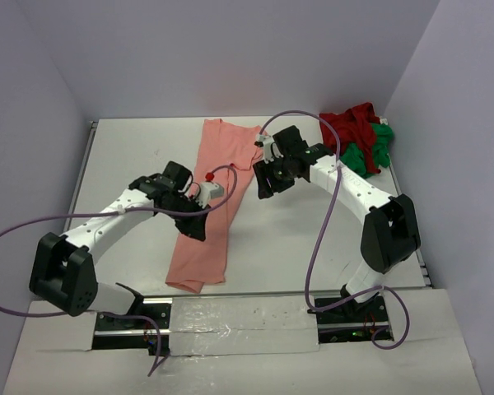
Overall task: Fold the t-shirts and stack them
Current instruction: Fold the tshirt
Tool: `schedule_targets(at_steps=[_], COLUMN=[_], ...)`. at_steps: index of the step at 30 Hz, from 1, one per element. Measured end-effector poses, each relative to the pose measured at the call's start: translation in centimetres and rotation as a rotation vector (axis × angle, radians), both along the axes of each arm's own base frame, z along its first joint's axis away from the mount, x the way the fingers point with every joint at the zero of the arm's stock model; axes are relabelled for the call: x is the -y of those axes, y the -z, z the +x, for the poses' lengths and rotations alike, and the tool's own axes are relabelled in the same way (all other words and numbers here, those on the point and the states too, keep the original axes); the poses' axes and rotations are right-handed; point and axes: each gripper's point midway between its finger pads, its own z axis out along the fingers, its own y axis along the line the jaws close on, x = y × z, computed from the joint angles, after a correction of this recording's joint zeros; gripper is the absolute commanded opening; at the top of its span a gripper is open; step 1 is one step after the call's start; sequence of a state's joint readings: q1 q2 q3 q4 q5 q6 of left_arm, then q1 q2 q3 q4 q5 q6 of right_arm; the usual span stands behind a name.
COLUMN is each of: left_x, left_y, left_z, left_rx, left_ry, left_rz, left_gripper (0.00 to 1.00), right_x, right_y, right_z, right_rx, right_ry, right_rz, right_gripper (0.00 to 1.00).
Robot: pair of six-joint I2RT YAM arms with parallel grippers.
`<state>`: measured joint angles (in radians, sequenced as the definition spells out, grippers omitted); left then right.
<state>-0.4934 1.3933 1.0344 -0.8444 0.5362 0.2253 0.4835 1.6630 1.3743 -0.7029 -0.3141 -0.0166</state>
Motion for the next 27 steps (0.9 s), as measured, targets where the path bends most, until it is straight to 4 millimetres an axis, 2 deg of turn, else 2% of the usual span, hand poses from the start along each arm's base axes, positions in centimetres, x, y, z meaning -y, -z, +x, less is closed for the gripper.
schedule_targets(at_steps=[3,7,10,13,15,16,17,22,27], left_x=[0.6,0.9,1.2,1.9,2.6,3.0,3.4,5.0,5.6], left_y=[1.5,3.2,4.3,4.9,5.1,5.2,5.4,7.0,9.1], left_z=[-1.8,-2.3,-2.6,-2.8,-3.1,-3.4,-3.6,-6.0,-7.9], left_rx=[-0.057,-0.092,-0.115,-0.106,-0.088,-0.083,-0.077,-0.110,-0.167], left_ry=[0.051,0.077,0.095,0.122,0.150,0.168,0.187,0.282,0.352], left_rz=[0.034,0.089,0.116,0.129,0.130,0.132,0.133,0.166,0.223], left_gripper=[0.06,0.08,0.15,0.28,0.54,0.71,0.74,0.74,0.75], right_x=[0.0,0.0,0.0,0.1,0.1,0.1,0.1,0.2,0.2], right_y=[0.0,0.0,0.0,0.0,0.0,0.0,0.1,0.1,0.0], right_z=[0.0,0.0,0.0,-0.1,-0.1,-0.1,-0.2,-0.3,-0.3], right_rx=[0.001,0.002,0.003,0.002,0.000,-0.001,-0.001,-0.004,0.001], right_ry=[-0.001,-0.004,-0.007,-0.009,-0.010,-0.011,-0.013,-0.020,-0.024], right_rz=[-0.001,-0.002,-0.003,-0.004,-0.005,-0.006,-0.007,-0.009,-0.009], right_gripper=[0.60,0.60,0.60,0.60,0.60,0.60,0.60,0.60,0.60])
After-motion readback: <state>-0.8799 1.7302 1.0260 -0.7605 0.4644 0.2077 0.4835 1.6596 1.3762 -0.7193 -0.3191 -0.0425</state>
